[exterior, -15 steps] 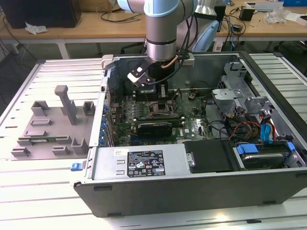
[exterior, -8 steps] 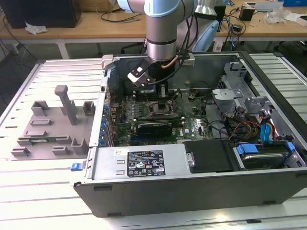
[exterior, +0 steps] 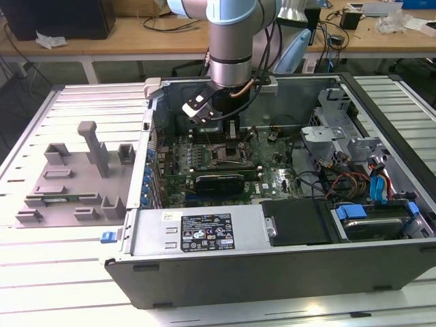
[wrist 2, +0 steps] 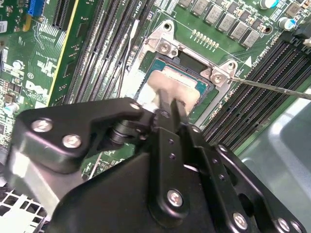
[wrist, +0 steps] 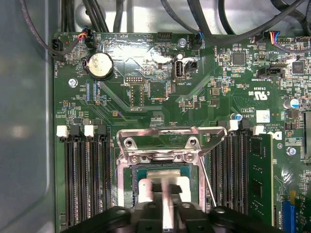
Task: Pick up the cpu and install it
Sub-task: 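Place the cpu into insertion slot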
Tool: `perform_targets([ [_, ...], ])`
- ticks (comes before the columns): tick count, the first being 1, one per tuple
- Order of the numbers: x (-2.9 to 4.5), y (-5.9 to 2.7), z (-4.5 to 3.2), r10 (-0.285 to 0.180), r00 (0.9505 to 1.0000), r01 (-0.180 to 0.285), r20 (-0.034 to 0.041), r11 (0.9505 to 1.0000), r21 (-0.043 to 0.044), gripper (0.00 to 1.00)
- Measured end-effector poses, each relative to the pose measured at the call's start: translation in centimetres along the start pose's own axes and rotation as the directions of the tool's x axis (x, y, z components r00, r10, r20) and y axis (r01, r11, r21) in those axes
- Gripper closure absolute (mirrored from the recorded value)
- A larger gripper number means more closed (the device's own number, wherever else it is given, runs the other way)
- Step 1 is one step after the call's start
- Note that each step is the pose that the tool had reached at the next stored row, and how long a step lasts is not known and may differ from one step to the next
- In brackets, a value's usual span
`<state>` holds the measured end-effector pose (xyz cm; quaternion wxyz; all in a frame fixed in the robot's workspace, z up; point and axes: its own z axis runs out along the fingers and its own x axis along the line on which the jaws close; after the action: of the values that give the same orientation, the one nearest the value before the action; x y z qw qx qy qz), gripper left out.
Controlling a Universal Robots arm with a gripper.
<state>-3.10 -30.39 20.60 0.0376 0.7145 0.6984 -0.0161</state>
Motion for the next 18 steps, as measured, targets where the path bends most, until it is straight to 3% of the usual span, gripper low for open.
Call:
perform_targets([
  [1,0.00,0.00,0.00,0.000,1.0000,0.000,0.0000,1.0000,0.0000,0.71],
  [3,0.00,0.00,0.00,0.000,1.0000,0.000,0.0000,1.0000,0.0000,0.71],
  [4,0.00,0.00,0.00,0.000,1.0000,0.000,-0.0001,1.0000,0.0001,0.58],
  [6,0.00,0.00,0.00,0.000,1.0000,0.000,0.0000,1.0000,0.0000,0.46],
  [18,0.07,-0.01,0.46,0.000,1.0000,0.000,0.0002,1.0000,0.0002,0.46],
])
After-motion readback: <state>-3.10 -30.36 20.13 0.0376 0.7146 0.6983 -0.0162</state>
